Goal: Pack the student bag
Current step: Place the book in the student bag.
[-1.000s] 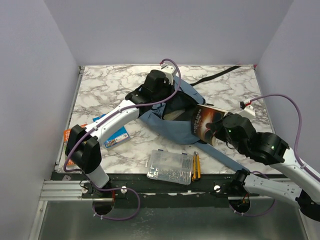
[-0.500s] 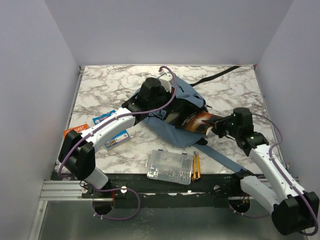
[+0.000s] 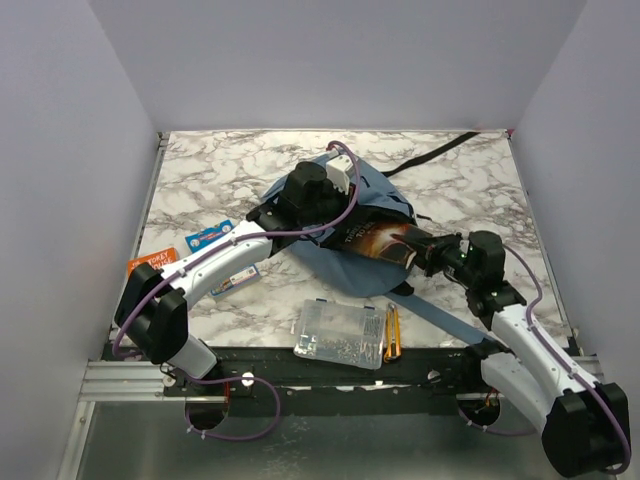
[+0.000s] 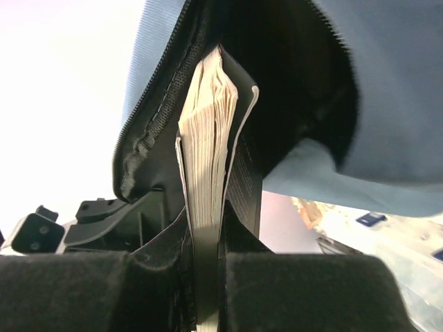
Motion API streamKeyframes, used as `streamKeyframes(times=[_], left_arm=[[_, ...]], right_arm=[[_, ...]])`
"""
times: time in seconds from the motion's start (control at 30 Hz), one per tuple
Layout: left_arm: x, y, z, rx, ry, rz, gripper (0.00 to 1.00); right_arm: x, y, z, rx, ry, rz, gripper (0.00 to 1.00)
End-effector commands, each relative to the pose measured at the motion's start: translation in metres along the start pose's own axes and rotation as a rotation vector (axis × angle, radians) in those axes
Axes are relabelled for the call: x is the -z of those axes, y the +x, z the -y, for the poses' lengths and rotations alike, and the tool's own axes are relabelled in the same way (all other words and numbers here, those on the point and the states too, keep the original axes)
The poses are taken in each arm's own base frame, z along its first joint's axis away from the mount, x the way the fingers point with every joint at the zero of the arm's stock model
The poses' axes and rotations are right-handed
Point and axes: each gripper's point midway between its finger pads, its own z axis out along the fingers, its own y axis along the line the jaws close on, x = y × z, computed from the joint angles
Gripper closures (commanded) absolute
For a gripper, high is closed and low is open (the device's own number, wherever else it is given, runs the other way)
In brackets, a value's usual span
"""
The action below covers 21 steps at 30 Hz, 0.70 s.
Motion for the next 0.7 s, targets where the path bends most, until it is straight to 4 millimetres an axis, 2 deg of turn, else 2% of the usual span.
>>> streamKeyframes(times=[0.0, 0.1, 0.17, 0.27, 0.3, 0.4, 0.43, 0.47, 0.5, 0.57, 0.6, 0.67], left_arm=[[0.017, -0.049, 0.045, -0.06, 0.143, 0.122, 1.0], [0.017, -0.051, 0.05, -0.077, 0.156, 0.098, 1.0], [0.016, -0.05, 0.048, -0.115, 0.156, 0.089, 1.0], [0.01, -0.04, 0.04, -0.174, 0.147, 0.067, 1.0], [0.007, -0.037, 0.037, -0.183, 0.142, 0.052, 1.0], [-0.001, -0.027, 0.033, -0.164, 0.138, 0.013, 1.0], [-0.003, -0.024, 0.032, -0.154, 0.139, 0.005, 1.0], [-0.004, -0.023, 0.033, -0.145, 0.143, -0.001, 1.0], [-0.004, -0.021, 0.033, -0.14, 0.146, -0.005, 1.0], [-0.004, -0.018, 0.033, -0.133, 0.147, -0.011, 1.0], [-0.003, -0.017, 0.033, -0.132, 0.146, -0.012, 1.0], [-0.002, -0.015, 0.032, -0.13, 0.144, -0.016, 1.0]], right_arm=[[-0.005, 0.001, -0.06, 0.057, -0.227, -0.003, 1.0], [-0.023, -0.01, -0.059, 0.122, -0.247, 0.077, 1.0], [-0.036, -0.007, -0.06, 0.228, -0.299, 0.136, 1.0], [-0.06, 0.002, -0.035, 0.332, -0.312, 0.242, 1.0], [-0.069, -0.001, -0.023, 0.354, -0.311, 0.27, 1.0], [-0.095, 0.0, -0.003, 0.362, -0.33, 0.238, 0.97], [-0.099, 0.004, -0.003, 0.383, -0.351, 0.217, 0.89], [-0.104, 0.002, 0.006, 0.404, -0.328, 0.216, 0.77], [-0.109, -0.002, 0.023, 0.413, -0.25, 0.218, 0.63], [-0.112, -0.01, 0.055, 0.458, -0.085, 0.22, 0.43], [-0.111, -0.006, 0.06, 0.518, -0.046, 0.19, 0.38], [-0.104, -0.003, 0.086, 0.556, 0.097, 0.135, 0.24]])
